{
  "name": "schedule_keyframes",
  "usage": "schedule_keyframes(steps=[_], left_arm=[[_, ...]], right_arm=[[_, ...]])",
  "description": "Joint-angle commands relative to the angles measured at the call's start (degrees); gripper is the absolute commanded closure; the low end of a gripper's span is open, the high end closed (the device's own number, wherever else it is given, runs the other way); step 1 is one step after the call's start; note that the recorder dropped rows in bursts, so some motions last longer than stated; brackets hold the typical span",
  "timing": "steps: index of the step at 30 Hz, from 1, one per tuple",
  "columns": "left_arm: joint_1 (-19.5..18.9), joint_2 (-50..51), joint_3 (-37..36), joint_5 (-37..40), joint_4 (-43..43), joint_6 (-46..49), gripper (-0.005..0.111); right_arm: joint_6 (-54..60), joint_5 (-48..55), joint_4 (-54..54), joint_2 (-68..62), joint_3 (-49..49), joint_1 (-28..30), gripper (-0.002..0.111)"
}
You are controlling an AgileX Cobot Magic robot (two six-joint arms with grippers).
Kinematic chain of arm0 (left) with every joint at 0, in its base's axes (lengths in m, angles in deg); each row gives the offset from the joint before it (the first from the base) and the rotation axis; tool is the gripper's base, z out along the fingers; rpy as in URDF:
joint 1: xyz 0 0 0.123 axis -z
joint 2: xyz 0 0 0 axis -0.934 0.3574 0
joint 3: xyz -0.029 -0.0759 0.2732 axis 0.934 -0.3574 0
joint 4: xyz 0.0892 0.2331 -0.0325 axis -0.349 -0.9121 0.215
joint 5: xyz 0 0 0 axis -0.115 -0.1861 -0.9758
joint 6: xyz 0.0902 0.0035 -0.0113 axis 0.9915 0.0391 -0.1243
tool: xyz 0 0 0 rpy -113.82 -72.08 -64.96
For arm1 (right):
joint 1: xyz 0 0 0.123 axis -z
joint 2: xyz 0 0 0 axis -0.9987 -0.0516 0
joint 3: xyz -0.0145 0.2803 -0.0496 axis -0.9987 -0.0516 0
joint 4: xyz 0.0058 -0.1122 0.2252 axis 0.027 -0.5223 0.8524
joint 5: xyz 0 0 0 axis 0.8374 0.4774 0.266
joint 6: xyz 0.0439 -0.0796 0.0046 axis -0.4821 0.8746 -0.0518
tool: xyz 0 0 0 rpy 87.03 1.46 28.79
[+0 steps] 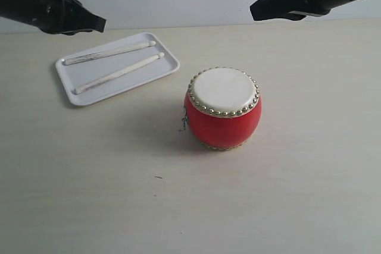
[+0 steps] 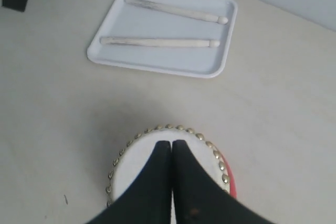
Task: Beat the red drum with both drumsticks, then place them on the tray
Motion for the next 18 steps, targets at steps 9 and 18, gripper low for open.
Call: schedule_keyframes(steps=[9, 18], left_arm=[[9.2, -26.2, -34.4, -38.3, 1.0, -8.1, 0.107], [14.8, -37.0, -37.3, -38.5, -14.3, -30.4, 0.107]], right_arm=[[36.5, -16.2, 42.6, 10.7, -16.0, 0.2, 0.108], [39.7, -16.1, 46.2, 14.1, -22.3, 0.2, 0.108]])
